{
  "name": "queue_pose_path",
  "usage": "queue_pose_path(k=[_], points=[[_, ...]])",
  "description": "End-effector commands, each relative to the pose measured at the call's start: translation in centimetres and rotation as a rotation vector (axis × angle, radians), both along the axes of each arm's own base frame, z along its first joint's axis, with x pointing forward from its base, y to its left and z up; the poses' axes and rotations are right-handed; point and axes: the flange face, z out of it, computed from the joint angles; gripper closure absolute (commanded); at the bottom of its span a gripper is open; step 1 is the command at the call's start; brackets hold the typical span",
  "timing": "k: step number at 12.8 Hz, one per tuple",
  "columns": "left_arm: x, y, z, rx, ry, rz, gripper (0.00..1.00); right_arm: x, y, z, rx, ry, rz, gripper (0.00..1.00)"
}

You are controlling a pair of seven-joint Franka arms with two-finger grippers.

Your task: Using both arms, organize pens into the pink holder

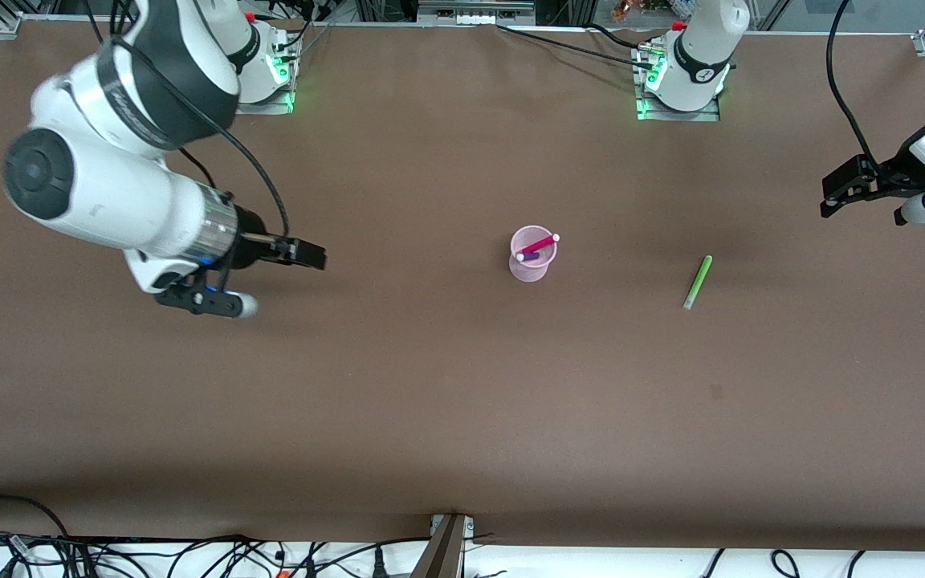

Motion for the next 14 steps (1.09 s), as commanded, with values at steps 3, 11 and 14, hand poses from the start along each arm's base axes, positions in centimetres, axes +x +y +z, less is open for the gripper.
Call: queue_pose_path(k=[3, 11, 14], points=[[0.3, 0.2, 0.6, -0.027, -0.007, 0.011, 0.00, -0.8, -7.6, 2.7, -0.051, -0.046, 0.205, 0.00], [0.3, 0.4, 0.6, -0.027, -0.007, 0.012, 0.00, -5.1, -12.8, 6.9, -0.153, -0.068, 0.244, 0.00], [0.3, 0.5, 0.6, -0.029, -0.007, 0.014, 0.00, -5.9, -13.4, 6.5, -0.170, -0.075, 0.248, 0.00]])
